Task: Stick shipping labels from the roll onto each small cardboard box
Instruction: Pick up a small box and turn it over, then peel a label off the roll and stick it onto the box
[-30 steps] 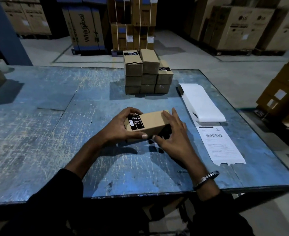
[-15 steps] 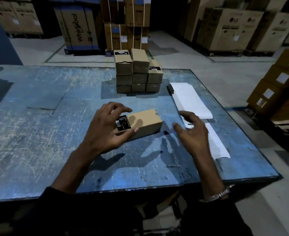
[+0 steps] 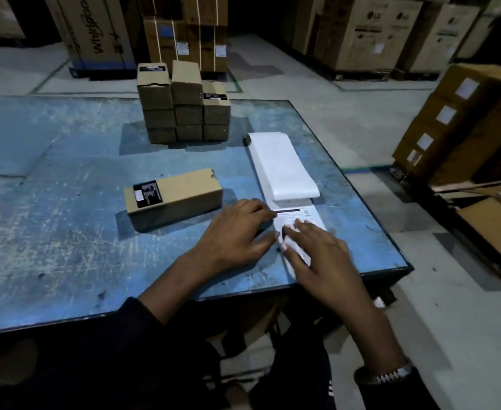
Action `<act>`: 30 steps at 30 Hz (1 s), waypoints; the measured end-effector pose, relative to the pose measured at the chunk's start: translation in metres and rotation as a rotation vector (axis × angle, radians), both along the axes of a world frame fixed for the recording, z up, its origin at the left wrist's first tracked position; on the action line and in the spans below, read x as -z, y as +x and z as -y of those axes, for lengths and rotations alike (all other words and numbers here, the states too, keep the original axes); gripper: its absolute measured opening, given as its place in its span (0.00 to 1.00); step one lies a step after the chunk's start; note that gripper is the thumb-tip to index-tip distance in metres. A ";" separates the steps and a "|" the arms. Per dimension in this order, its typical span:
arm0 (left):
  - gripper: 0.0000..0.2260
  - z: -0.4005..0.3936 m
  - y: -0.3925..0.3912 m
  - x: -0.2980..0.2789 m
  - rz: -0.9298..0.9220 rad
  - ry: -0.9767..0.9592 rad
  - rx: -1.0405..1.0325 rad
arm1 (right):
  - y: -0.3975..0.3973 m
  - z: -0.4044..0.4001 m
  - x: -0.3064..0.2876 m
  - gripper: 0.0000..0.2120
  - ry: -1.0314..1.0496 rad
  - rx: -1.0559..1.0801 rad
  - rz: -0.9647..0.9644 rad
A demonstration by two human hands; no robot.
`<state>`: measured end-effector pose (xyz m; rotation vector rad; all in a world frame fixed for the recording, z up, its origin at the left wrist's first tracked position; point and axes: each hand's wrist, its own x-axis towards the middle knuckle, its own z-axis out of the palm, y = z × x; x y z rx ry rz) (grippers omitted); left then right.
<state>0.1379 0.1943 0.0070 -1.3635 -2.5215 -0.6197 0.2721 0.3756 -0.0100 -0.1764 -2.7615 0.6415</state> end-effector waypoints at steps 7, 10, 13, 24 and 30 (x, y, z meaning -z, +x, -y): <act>0.22 0.011 0.027 0.012 0.022 -0.008 -0.013 | 0.058 0.002 0.006 0.23 -0.123 -0.075 -0.034; 0.24 0.013 0.034 0.012 0.024 -0.026 -0.048 | 0.057 -0.005 0.002 0.26 -0.117 -0.122 0.005; 0.21 0.017 0.047 0.012 0.042 -0.010 -0.055 | 0.058 -0.008 -0.002 0.32 -0.083 -0.184 0.051; 0.03 0.033 0.176 0.040 0.329 0.523 -0.212 | 0.065 -0.023 -0.001 0.34 -0.144 -0.337 0.077; 0.11 0.020 0.169 0.054 1.105 0.790 -0.182 | 0.068 -0.031 -0.006 0.32 -0.199 -0.386 0.122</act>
